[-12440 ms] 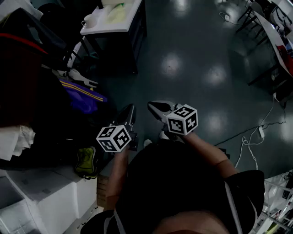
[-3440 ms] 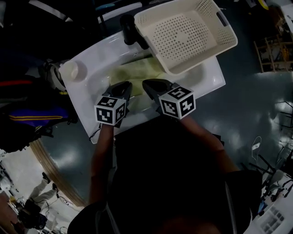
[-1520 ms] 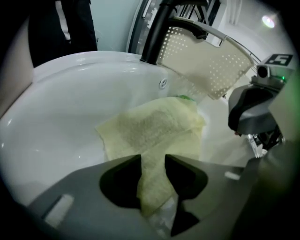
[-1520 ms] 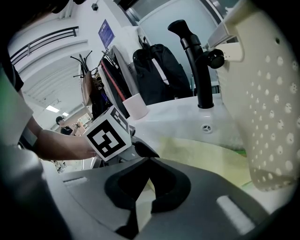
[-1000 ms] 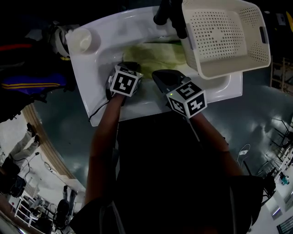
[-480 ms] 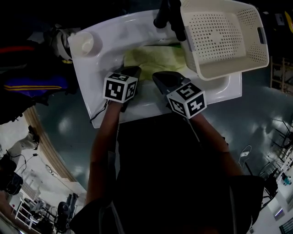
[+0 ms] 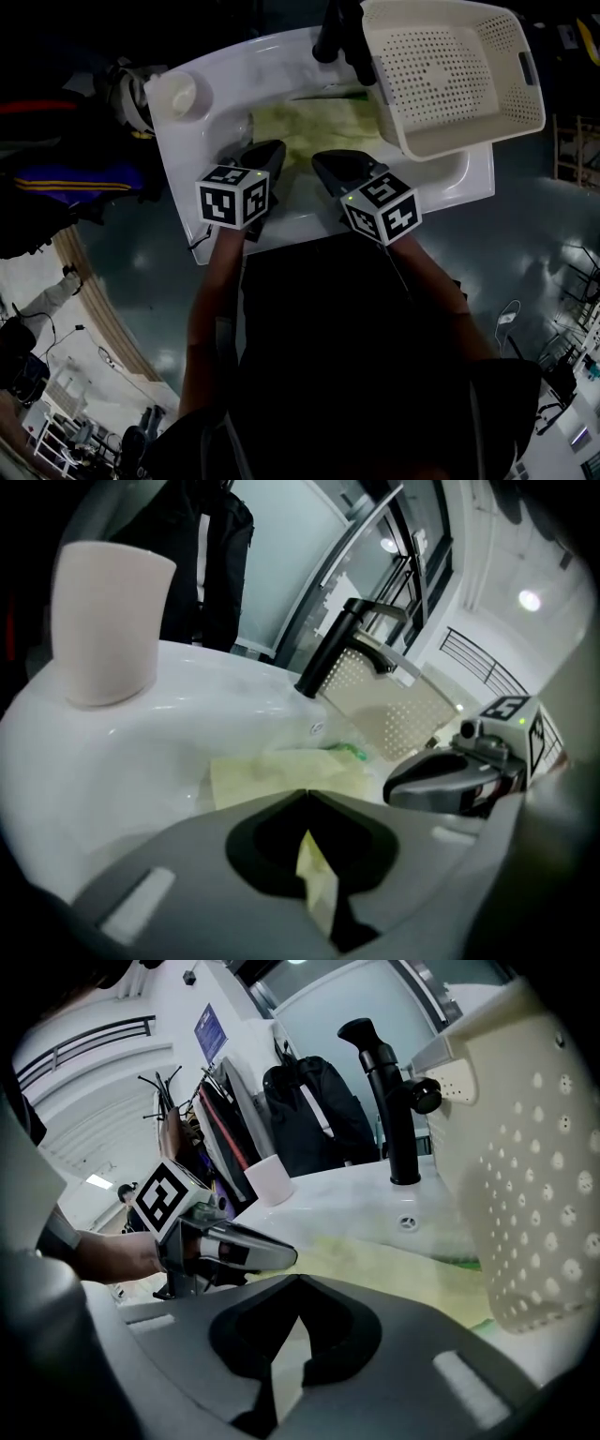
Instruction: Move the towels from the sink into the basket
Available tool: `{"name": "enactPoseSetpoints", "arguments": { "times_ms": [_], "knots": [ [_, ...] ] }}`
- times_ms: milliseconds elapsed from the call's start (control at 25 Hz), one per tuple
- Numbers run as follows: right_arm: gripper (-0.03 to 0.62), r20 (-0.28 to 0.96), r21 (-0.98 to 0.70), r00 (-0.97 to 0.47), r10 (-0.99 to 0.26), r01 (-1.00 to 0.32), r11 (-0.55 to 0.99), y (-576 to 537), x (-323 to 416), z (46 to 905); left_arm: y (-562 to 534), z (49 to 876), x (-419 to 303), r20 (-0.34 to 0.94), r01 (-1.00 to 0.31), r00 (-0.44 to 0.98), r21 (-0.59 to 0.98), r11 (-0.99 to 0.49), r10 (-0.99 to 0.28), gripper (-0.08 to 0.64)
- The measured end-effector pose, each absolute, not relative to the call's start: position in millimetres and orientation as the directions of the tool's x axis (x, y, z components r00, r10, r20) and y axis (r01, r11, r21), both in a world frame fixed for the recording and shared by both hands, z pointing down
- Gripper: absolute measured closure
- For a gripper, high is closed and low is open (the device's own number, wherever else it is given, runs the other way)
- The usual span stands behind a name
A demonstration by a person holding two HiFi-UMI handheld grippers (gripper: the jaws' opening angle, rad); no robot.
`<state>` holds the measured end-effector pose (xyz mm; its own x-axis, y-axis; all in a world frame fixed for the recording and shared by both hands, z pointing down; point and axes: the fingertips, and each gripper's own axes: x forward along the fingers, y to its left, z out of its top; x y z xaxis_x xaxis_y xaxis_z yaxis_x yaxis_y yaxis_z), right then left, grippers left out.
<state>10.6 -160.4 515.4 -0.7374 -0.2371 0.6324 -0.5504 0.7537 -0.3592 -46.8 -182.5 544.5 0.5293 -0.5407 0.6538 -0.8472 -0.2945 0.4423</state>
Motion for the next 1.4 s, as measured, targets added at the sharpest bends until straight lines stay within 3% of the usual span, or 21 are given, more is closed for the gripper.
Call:
{"name": "enactPoseSetpoints", "arguments": {
  "times_ms": [600, 1400],
  "knots": [
    [0.592, 0.589, -0.339, -0.746, -0.311, -0.577, 0.743, -146, 8, 488, -176, 470, -51, 0.514, -0.813, 0.569, 0.468, -0.345, -0.642, 0.552],
    [0.592, 0.466, -0.297, -0.737, -0.490, -0.652, 0.698, -147, 51, 421, -165, 392, -12, 0.378, -0.743, 0.663, 0.435, -0.509, -0.646, 0.552]
  ]
}}
